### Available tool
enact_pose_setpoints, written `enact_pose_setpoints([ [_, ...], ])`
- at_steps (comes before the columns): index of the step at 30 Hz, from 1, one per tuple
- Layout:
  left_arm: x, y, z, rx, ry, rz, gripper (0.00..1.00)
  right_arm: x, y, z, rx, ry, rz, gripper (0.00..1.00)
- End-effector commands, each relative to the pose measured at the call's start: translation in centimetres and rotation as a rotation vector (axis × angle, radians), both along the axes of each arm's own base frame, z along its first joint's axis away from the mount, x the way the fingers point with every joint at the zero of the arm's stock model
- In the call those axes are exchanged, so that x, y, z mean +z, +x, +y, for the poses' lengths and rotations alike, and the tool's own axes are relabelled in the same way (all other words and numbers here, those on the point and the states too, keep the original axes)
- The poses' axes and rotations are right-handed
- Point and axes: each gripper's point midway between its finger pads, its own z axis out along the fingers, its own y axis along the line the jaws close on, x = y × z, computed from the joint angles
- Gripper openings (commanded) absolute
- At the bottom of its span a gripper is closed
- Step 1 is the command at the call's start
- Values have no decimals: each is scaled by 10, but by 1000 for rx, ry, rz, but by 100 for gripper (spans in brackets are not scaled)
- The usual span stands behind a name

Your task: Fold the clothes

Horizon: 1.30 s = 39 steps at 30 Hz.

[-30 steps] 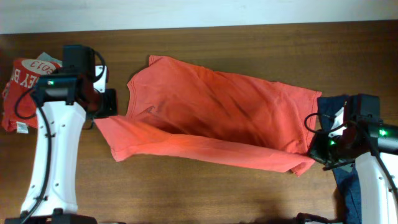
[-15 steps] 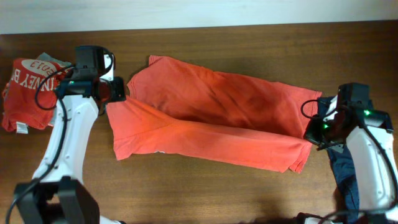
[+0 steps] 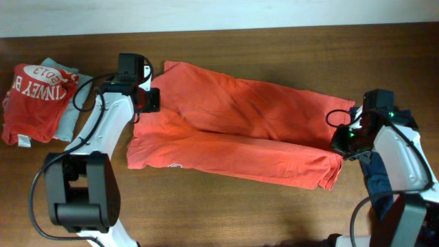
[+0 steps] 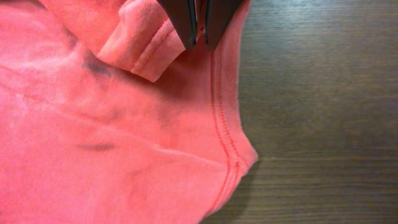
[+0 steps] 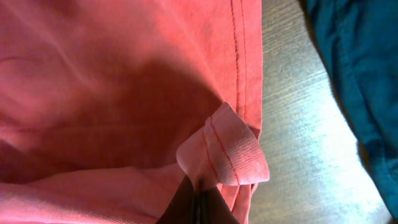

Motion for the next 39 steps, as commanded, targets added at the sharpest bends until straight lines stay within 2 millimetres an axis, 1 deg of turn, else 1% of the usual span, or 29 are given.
enact_pose_setpoints([
  [1,-10,-1,-3,-22,-2,18,2,-11,-2,-2,1,6,31,4],
  [2,-10,-1,-3,-22,-1,18,7,-12,-2,-2,1,6,33,5],
  [3,-10,-1,-2,-20,4,19,25,-13,-1,-2,1,7,34,37],
  [4,-10,-1,-1,-17,10,18,32,-13,-1,-2,1,6,33,53],
  [5,-9,-1,2,-10,24,17,50,-13,0,-3,1,5,30,70],
  [6,-9,-1,4,-5,36,16,58,-12,1,-3,2,4,26,77],
  [7,-9,0,9,7,60,13,71,-11,3,-4,1,1,17,83],
  [8,-8,0,13,18,80,10,78,-8,7,-5,1,-3,4,84],
  [10,-2,5,18,30,90,-6,86,4,18,-8,1,-12,-32,85],
  [12,11,14,17,30,81,-35,87,25,33,-12,2,-25,-78,85],
  [13,18,19,13,10,67,-50,87,34,39,-12,19,-23,-99,85],
  [15,40,31,-2,-66,10,-93,87,60,55,-10,54,-10,-166,86],
  [16,64,42,-11,-89,-32,-138,87,77,65,-9,75,-7,-208,86],
  [18,101,59,-19,-115,-68,-219,87,105,79,-10,99,-18,-274,86],
  [19,128,73,-25,-137,-82,-282,87,120,85,-12,106,-28,-310,86],
  [21,144,86,-29,-162,-89,-326,87,132,91,-12,123,-32,-344,85],
  [22,151,98,-33,-182,-100,-348,92,138,94,-12,125,-38,-360,85],
  [23,148,107,-37,-194,-113,-346,92,139,96,-11,131,-38,-368,85],
  [25,136,121,-41,-202,-127,-332,92,139,96,-10,132,-32,-368,85],
  [26,119,134,-44,-209,-140,-314,92,139,96,-8,138,-25,-367,86],
  [27,114,138,-46,-214,-148,-309,92,139,96,-7,140,-24,-366,85],
  [28,98,146,-49,-221,-162,-291,91,138,96,-5,145,-23,-366,85],
  [29,87,152,-52,-229,-176,-280,91,138,97,-3,149,-23,-366,85],
  [31,63,159,-56,-233,-195,-252,91,138,97,1,162,-22,-365,85],
  [32,45,164,-56,-229,-198,-234,90,138,97,3,168,-21,-365,85],
  [35,19,170,-57,-227,-198,-215,89,138,98,5,174,-20,-365,85],
  [37,14,171,-57,-226,-197,-212,89,138,98,5,174,-20,-365,85],
  [38,11,172,-56,-223,-195,-208,85,138,98,5,174,-20,-366,85],
  [39,9,172,-56,-219,-198,-206,83,138,98,5,174,-20,-366,85],
])
